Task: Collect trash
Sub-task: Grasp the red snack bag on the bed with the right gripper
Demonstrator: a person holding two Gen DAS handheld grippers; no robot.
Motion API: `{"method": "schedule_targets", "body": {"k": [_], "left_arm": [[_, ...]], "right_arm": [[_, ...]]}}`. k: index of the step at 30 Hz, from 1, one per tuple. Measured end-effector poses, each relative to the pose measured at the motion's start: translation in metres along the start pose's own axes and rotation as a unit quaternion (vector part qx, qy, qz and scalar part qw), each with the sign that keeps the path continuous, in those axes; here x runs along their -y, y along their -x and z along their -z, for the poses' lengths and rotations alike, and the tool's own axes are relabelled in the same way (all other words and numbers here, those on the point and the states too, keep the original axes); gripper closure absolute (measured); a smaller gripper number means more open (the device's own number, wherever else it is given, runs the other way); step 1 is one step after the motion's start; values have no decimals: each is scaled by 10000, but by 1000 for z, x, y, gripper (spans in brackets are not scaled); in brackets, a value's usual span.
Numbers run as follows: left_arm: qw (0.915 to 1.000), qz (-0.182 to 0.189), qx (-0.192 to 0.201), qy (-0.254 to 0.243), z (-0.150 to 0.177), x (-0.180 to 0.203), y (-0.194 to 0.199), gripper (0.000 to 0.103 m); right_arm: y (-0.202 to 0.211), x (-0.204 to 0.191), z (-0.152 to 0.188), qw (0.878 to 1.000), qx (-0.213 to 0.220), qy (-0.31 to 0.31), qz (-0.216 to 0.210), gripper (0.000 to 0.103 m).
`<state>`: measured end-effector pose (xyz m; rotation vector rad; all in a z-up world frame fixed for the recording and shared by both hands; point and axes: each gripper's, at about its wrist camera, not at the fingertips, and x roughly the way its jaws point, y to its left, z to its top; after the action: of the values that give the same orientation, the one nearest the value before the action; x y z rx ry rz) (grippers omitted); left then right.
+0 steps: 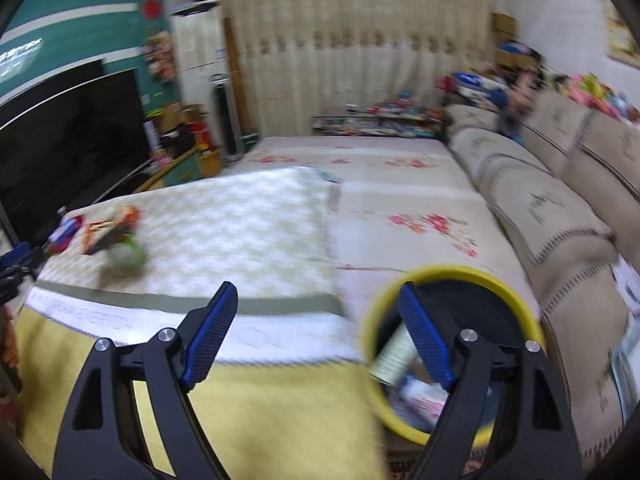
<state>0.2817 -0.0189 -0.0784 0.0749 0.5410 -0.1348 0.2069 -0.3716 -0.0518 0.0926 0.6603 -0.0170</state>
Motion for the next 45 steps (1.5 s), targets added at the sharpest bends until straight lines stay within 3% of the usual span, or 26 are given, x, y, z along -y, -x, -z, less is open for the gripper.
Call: {"method": "schedule_targets", "body": {"k": [5,13,21,28,32,34,36,38,45], "left_arm": [[9990,-246,-29,384,15,-41,-10,8],[9984,-272,19,494,19,-41,-16,5],[9977,-249,102,616,17,-42,-9,5],[9986,-352,169,369,16,-31,-4,5],[9988,-345,154,316,17,-27,-5,5],[9987,-338,158,335,17,-28,-4,5],[9987,-341,159,339,17,-28,-5,5],[9987,-345,147,342,17,-27,-5,5],[9989,-352,124,281,19,-26,-7,5]], "right_arm": [[-27,-67,-24,9979,-50,288,-585,25],[-63,-148,-47,9935,-42,626,-955,26],[-108,-166,-58,9942,-394,352,-932,26],[-127,-172,-51,9930,-631,438,-897,26],[-130,-178,-47,9913,-714,574,-940,42],[-130,-179,-45,9909,-737,622,-943,56],[-129,-180,-44,9911,-692,653,-927,79],[-126,-180,-45,9914,-630,679,-929,91],[-109,-177,-50,9923,-389,734,-914,101]]}}
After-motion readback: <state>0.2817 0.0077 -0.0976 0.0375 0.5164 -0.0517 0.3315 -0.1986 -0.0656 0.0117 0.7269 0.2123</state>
